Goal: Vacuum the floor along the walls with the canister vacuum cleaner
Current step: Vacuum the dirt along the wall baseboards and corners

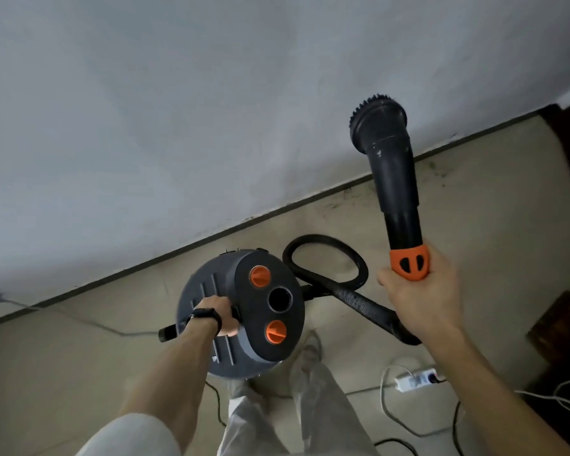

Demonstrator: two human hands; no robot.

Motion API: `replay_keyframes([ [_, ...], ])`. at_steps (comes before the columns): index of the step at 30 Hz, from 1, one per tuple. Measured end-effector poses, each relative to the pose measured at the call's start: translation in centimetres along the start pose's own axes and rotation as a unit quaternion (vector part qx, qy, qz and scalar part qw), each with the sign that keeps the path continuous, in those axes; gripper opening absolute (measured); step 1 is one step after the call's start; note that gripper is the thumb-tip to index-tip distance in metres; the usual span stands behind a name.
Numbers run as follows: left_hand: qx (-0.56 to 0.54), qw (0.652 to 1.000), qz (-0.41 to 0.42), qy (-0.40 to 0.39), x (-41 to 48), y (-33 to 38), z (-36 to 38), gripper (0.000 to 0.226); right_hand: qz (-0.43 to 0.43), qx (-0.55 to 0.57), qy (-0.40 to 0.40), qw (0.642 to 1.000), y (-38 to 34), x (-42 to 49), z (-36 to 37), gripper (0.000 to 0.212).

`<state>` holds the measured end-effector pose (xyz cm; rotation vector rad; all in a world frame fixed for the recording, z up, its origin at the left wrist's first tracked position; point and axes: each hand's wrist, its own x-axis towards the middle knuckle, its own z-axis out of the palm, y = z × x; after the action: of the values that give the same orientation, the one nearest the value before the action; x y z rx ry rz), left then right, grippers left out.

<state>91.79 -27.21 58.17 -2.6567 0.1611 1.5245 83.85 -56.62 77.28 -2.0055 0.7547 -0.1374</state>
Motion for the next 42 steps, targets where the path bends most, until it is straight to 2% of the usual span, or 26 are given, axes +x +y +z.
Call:
replay_keyframes([
  [12, -0.063, 0.998, 0.012, -0.024, 7.2, -1.8, 2.6, 0.011, 0.010, -0.021, -0.048, 0.999, 3.8, 0.0, 5.8, 0.041],
  [19, -0.041, 0.999, 0.005, -0.008, 6.2, -4.3, 3.5, 0.032, 0.059, 0.015, -0.036, 0.997, 2.8, 0.1, 9.1, 0.037],
  [23, -0.031, 0.999, -0.033, -0.003, 4.0, -3.4, 1.8, 0.046, 0.093, 0.095, -0.002, 0.991, 0.3, 0.2, 6.8, 0.029],
  [25, -0.050, 0.998, 0.005, 0.040, 2.2, -0.9, -0.7, 0.052, 0.107, 0.152, 0.032, 0.982, -1.5, 0.8, 4.6, 0.033],
  [27, -0.080, 0.991, 0.081, 0.072, 0.2, 3.0, -3.6, 0.055, 0.108, 0.214, 0.073, 0.968, -3.3, 1.8, 2.5, 0.034],
  [29, -0.084, 0.980, 0.168, 0.061, -2.3, 7.9, -6.1, 0.065, 0.119, 0.296, 0.114, 0.941, -4.7, 3.1, 0.2, 0.033],
  [32, -0.088, 0.961, 0.261, 0.035, -6.1, 14.8, -8.9, 0.079, 0.157, 0.432, 0.157, 0.874, -5.2, 5.7, -3.7, 0.029],
  [34, -0.108, 0.943, 0.307, 0.070, -8.0, 18.4, -10.6, 0.069, 0.183, 0.500, 0.157, 0.832, -4.4, 7.8, -6.9, 0.027],
  [36, -0.113, 0.931, 0.328, 0.114, -9.1, 21.6, -12.4, 0.052, 0.214, 0.552, 0.144, 0.793, -2.3, 10.2, -10.5, 0.027],
  [39, -0.137, 0.935, 0.314, 0.088, -9.4, 26.0, -14.5, 0.039, 0.268, 0.600, 0.110, 0.745, 2.0, 14.7, -15.0, 0.027],
  [40, -0.122, 0.942, 0.300, 0.084, -9.3, 27.4, -14.9, 0.039, 0.285, 0.602, 0.095, 0.740, 3.6, 16.4, -16.1, 0.025],
  [42, -0.077, 0.959, 0.267, 0.061, -9.7, 30.3, -15.2, 0.041, 0.322, 0.569, 0.062, 0.754, 6.9, 19.7, -17.5, 0.024],
])
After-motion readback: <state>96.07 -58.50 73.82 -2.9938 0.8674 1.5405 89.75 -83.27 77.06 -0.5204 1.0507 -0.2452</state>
